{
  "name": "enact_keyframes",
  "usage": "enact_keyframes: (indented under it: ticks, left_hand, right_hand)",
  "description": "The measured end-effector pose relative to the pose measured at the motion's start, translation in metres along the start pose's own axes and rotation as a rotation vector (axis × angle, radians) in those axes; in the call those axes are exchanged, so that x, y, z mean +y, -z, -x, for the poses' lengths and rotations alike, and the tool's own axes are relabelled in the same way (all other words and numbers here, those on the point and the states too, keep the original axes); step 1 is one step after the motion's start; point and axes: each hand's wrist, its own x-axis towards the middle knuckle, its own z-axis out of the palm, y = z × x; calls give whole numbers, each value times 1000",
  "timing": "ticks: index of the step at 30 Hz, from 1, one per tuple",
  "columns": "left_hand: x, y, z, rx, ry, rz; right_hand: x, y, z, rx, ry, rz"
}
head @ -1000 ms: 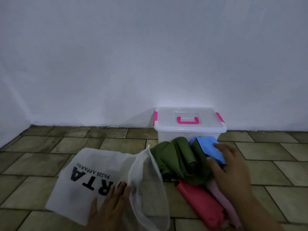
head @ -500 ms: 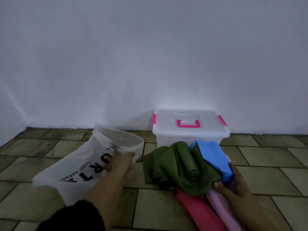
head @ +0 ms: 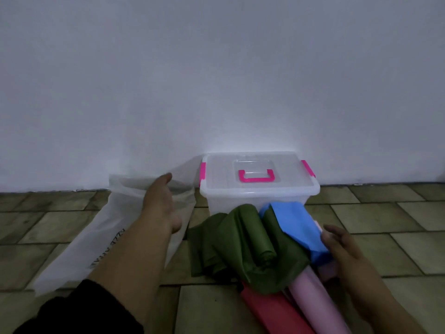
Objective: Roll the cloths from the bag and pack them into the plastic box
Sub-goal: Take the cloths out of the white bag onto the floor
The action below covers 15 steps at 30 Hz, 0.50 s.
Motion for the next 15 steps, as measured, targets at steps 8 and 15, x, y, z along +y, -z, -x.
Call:
enact_keyframes:
  ticks: [8,15]
  left_hand:
    - [-91,29,49,-480,-86,-852]
    - [-86,49,25,-346,-306,-1093]
  right_hand:
    - [-8,-20,0,-91,-29,142]
    - [-9,-65,28,-156,60,283]
